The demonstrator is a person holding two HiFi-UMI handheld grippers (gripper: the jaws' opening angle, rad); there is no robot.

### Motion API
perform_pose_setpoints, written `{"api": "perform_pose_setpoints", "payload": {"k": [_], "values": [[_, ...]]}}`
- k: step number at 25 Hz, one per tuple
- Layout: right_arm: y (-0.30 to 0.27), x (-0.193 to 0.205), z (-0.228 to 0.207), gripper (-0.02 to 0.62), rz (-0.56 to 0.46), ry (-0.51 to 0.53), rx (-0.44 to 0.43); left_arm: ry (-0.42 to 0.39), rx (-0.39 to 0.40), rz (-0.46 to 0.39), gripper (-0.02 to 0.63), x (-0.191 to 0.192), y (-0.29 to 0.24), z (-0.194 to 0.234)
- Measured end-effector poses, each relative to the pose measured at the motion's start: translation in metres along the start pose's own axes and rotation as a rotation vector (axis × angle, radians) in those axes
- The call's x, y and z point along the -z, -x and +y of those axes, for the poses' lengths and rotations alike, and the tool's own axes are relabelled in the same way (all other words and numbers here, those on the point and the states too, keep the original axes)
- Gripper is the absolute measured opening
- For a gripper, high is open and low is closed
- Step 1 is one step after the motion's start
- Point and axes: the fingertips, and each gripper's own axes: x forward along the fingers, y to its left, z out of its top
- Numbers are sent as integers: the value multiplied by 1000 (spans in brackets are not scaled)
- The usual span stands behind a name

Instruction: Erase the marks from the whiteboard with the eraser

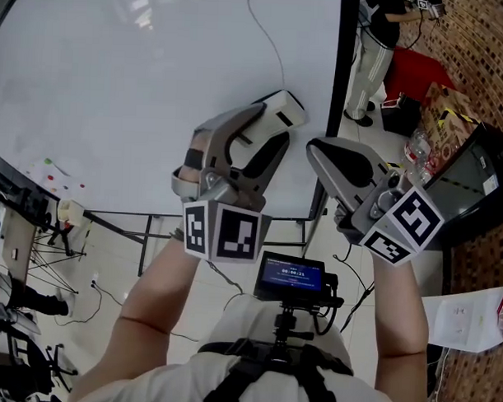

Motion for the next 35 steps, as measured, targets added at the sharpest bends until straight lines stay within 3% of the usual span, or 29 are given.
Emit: {"api": "perform_pose_setpoints", "payload": {"k": [7, 21, 24, 29, 35], "values": [[6, -5, 2, 11, -4, 10, 2, -3, 32, 32, 239, 15, 4, -21], [3, -41, -14, 11, -14, 120, 14, 31, -86, -89, 238, -32, -3, 42], [3, -51, -16, 11, -27, 137, 12, 40, -67, -78, 238, -29, -3, 33], [-2, -51, -13, 11, -20, 129, 11, 127, -12, -49, 238, -15, 1, 8], [-4, -53, -12, 11, -22, 125, 1, 122, -6, -66, 238, -22, -1, 14]]}}
